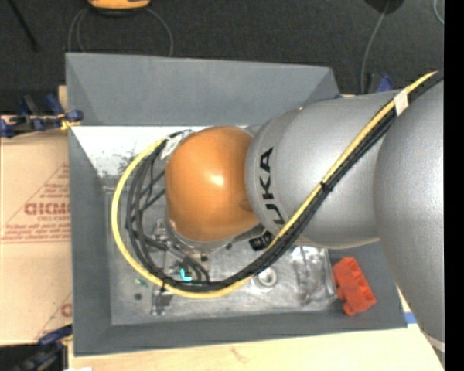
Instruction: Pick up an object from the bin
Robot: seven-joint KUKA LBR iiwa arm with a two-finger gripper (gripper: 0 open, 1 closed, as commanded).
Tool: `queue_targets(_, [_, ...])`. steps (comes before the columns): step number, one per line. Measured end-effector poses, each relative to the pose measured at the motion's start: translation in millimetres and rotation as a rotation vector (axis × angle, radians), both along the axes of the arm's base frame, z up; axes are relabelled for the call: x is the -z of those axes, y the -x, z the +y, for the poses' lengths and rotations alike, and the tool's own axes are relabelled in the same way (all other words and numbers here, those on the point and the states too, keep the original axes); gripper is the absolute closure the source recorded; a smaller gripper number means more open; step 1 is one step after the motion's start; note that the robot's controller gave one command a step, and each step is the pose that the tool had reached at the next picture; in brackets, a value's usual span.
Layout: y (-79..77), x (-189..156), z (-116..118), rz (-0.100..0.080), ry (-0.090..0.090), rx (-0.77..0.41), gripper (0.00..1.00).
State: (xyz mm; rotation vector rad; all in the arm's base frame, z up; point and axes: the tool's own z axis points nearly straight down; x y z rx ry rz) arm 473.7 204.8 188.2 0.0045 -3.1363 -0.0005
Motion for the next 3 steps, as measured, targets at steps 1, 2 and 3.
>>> queue_targets(1, [-19.0, 49.1, -49.1, -0.003, 0.003, -0.084, 0.0])
queue_targets(2, [-42.1, 85.3, -126.6, -0.005, 0.002, -0.368, 0.0])
queue_targets(3, [-75.9, 42.4, -194.9, -0.015, 0.003, -0.352, 0.0])
